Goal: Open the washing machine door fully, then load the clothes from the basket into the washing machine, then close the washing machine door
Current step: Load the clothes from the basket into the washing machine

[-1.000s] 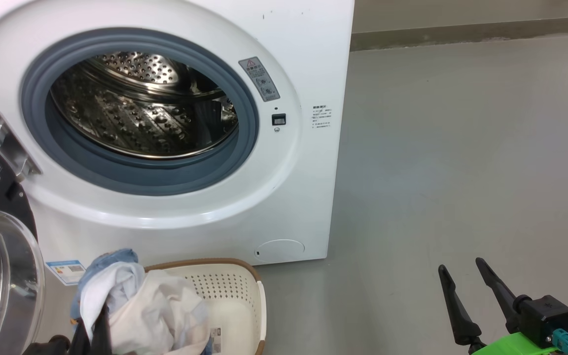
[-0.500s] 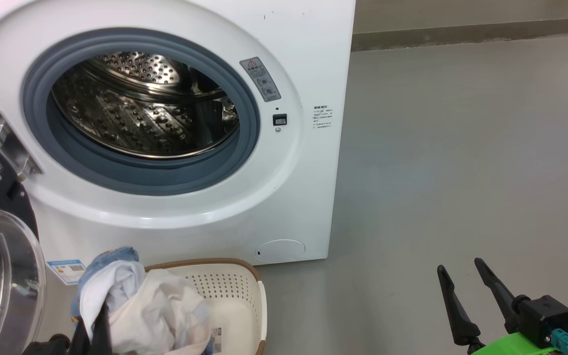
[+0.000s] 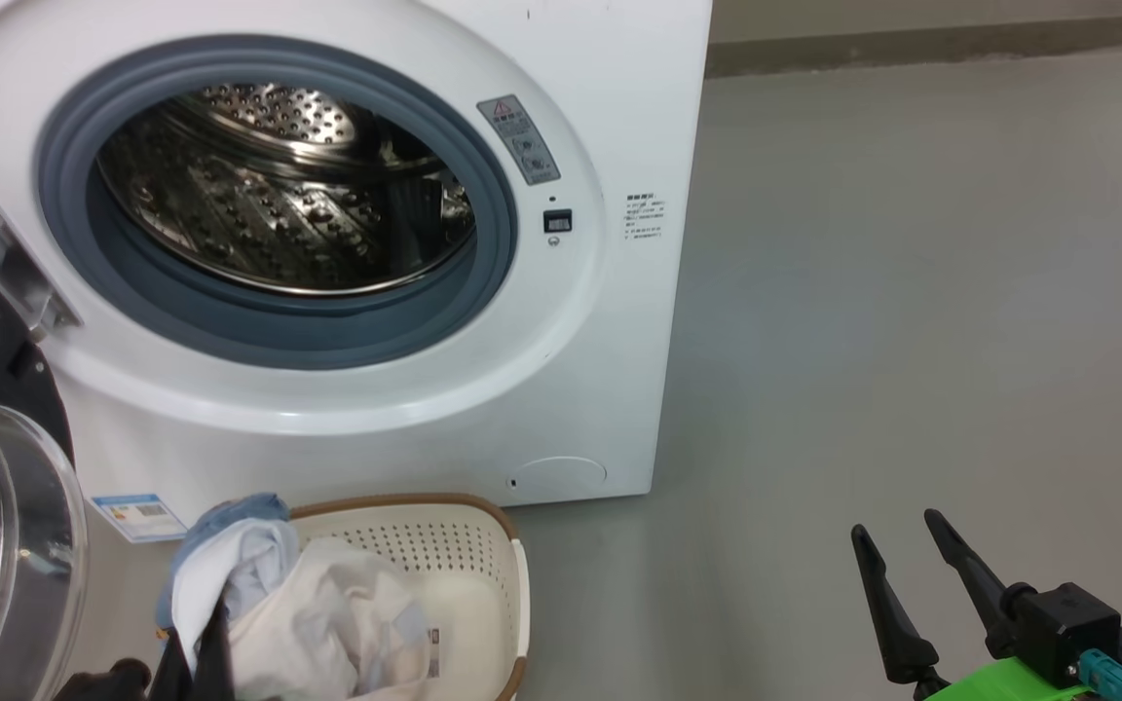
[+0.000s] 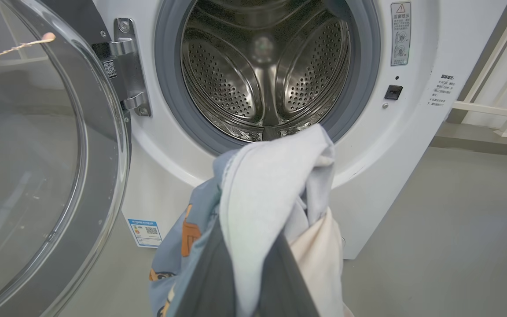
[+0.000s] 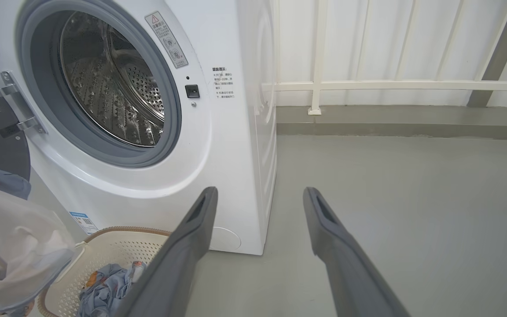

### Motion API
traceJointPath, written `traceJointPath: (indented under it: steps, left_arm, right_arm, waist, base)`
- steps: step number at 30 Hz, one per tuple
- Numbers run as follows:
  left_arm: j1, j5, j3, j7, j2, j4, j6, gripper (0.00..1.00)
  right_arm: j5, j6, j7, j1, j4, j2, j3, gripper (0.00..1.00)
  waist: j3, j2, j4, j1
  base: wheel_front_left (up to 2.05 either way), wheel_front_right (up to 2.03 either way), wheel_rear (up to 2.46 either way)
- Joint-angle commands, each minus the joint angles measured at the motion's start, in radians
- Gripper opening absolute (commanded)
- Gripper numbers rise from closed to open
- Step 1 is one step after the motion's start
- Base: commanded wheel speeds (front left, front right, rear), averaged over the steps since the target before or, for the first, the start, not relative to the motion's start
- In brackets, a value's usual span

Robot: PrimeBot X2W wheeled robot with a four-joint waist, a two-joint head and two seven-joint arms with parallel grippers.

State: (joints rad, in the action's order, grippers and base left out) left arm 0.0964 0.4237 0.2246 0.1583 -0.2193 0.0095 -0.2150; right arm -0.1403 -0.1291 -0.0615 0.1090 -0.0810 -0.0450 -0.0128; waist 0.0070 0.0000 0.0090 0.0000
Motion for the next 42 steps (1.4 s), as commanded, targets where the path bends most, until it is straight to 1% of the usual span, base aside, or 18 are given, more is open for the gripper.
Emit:
traceJointPath:
  steps: [1, 5, 10, 13, 19, 26, 27, 33, 42]
  left_arm:
    - [-0.062, 0.013, -0.034, -0.001, -0.012, -0.010, 0.010, 0.00]
    - [-0.112, 0.019, -0.028, 0.008, -0.007, 0.033, 0.027, 0.00]
    - [-0.212, 0.039, -0.028, 0.025, -0.001, 0.116, 0.066, 0.00]
    - [-0.290, 0.053, -0.031, 0.030, 0.004, 0.177, 0.088, 0.00]
    - [-0.486, 0.089, -0.042, 0.021, -0.001, 0.321, 0.149, 0.00]
    - [-0.731, 0.123, -0.057, -0.023, -0.036, 0.468, 0.221, 0.00]
    - [-0.731, 0.123, -0.057, -0.023, -0.036, 0.468, 0.221, 0.00]
    - [-0.940, 0.165, -0.081, -0.088, -0.077, 0.582, 0.272, 0.00]
    - [-1.190, 0.165, -0.065, -0.221, -0.166, 0.720, 0.304, 0.00]
  right_arm:
    - [-0.015, -0.002, 0.000, -0.027, -0.032, -0.005, 0.029, 1.00]
    - [-0.020, -0.002, -0.005, -0.045, -0.033, -0.005, 0.036, 1.00]
    - [-0.016, -0.002, -0.009, -0.078, -0.041, -0.005, 0.047, 1.00]
    - [-0.011, -0.002, -0.014, -0.105, -0.048, -0.005, 0.053, 1.00]
    - [-0.012, -0.002, -0.029, -0.169, -0.061, -0.005, 0.058, 1.00]
    - [-0.024, -0.002, -0.062, -0.236, -0.042, -0.005, 0.085, 1.00]
    - [-0.024, -0.002, -0.062, -0.236, -0.042, -0.005, 0.085, 1.00]
    - [-0.041, -0.002, -0.100, -0.282, -0.015, -0.005, 0.103, 1.00]
    - [-0.064, -0.002, -0.145, -0.332, 0.037, -0.005, 0.150, 1.00]
  waist:
    - [0.021, 0.0000, 0.004, 0.0000]
    - [0.057, 0.0000, 0.005, 0.0000]
    - [0.121, 0.0000, -0.001, 0.0000]
    - [0.173, 0.0000, -0.008, 0.0000]
    - [0.294, 0.0000, -0.031, 0.0000]
    - [0.430, 0.0000, -0.077, 0.0000]
    - [0.430, 0.0000, -0.077, 0.0000]
    - [0.525, 0.0000, -0.111, 0.0000]
    - [0.602, 0.0000, -0.171, 0.0000]
  base:
    - [0.00, 0.00, 0.00]
    - [0.00, 0.00, 0.00]
    - [0.00, 0.00, 0.00]
    - [0.00, 0.00, 0.00]
    - [0.00, 0.00, 0.00]
    - [0.00, 0.00, 0.00]
    - [0.00, 0.00, 0.00]
    - [0.00, 0.00, 0.00]
    - [0.00, 0.00, 0.00]
